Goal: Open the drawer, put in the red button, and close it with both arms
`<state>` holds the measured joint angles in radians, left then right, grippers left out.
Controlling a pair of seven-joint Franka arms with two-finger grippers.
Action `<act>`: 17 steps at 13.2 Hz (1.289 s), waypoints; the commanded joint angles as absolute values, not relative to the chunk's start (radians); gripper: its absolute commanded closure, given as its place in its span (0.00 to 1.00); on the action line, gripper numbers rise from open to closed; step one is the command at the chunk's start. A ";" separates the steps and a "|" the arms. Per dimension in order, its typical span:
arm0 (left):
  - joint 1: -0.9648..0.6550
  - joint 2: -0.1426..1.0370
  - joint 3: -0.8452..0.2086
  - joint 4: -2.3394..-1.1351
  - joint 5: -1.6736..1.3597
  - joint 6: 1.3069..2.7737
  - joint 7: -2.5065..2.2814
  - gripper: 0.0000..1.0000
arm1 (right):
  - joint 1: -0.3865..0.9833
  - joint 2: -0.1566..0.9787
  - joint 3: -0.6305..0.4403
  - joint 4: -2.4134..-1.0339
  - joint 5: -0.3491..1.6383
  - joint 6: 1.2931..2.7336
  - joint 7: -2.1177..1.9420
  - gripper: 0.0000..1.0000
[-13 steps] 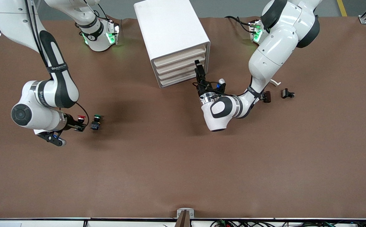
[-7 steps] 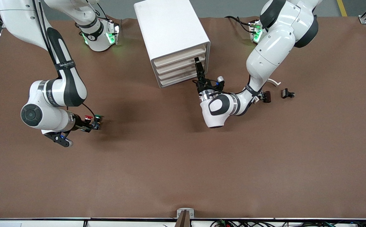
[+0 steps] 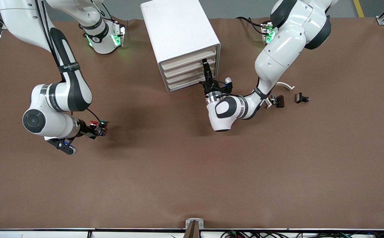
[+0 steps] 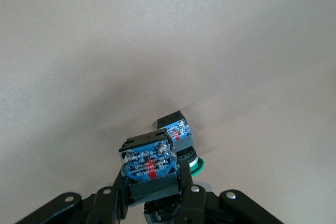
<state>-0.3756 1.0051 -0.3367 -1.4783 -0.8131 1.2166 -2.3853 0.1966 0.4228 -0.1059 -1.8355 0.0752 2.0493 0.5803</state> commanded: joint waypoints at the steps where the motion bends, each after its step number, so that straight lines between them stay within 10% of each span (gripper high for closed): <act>1: -0.373 0.997 -0.334 -1.479 -0.838 1.209 -2.405 0.90 | 0.213 0.411 -0.110 -1.813 0.081 2.014 0.626 1.00; 17: -0.313 0.996 -0.261 -1.372 -0.805 1.218 -2.388 0.90 | 0.368 0.414 -0.110 -1.680 0.083 1.886 0.964 1.00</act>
